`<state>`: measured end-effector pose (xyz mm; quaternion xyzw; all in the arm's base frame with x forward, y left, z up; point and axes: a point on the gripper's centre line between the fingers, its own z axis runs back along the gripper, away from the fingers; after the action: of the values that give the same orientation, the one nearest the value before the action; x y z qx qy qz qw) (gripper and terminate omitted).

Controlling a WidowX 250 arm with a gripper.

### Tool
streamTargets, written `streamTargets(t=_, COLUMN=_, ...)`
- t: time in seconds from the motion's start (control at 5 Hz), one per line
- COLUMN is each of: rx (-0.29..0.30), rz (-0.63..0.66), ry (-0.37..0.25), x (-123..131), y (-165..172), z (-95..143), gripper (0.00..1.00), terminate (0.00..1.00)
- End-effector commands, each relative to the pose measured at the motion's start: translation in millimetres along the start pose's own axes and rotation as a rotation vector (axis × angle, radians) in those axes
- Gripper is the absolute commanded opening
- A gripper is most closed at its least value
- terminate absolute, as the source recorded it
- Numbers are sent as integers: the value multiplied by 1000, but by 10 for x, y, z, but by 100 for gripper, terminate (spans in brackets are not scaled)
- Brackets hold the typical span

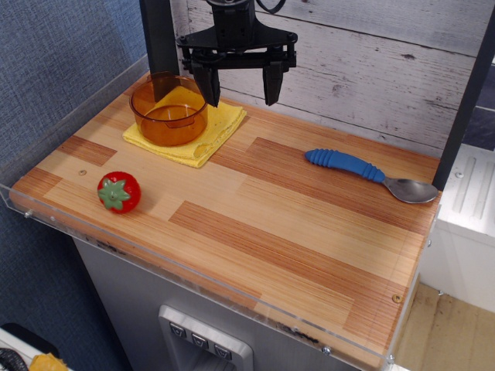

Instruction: Move the blue spoon behind vegetable

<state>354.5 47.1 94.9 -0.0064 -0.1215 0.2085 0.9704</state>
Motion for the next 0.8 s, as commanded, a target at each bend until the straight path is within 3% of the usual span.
streamTargets(t=0.0, rx=0, rz=0, ry=0, x=0, y=0, z=0, gripper=100, terminate=0)
streamTargets(t=0.4, rx=28, rz=345, ry=29, x=-33, y=-298, z=8, gripper=100, terminate=0)
streamTargets(t=0.6, rx=42, rz=594, ry=-15, x=-67, y=-449, z=53, gripper=100, terminate=0)
